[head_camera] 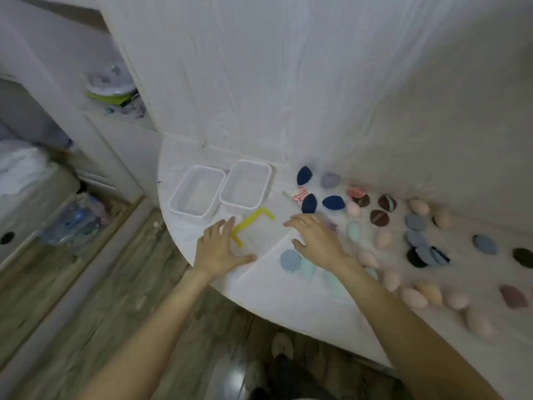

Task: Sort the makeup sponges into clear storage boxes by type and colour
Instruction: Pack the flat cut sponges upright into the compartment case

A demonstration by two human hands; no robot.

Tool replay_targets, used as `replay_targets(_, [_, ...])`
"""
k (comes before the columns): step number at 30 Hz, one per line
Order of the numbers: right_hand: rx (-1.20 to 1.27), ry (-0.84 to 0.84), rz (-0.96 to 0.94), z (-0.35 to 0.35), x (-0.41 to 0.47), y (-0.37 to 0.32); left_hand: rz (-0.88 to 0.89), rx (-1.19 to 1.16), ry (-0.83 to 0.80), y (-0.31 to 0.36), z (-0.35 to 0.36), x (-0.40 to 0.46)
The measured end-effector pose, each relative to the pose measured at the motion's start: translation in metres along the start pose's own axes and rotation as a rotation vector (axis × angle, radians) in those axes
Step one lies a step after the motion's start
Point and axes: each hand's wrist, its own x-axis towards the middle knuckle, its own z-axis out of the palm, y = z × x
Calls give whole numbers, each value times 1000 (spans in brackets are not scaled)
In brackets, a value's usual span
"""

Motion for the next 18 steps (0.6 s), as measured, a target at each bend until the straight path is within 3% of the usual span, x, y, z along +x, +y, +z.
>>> replay_targets(3, [-189, -103, -91, 10, 30, 13, -71, 64, -102, 3, 12, 11])
replay_targets(9, [-517, -288, -239, 25, 72, 24, -49, 159, -178, -5, 12, 23])
replay_targets(18, [-701, -284, -299, 31, 81, 10, 71, 60, -190, -22, 6, 20])
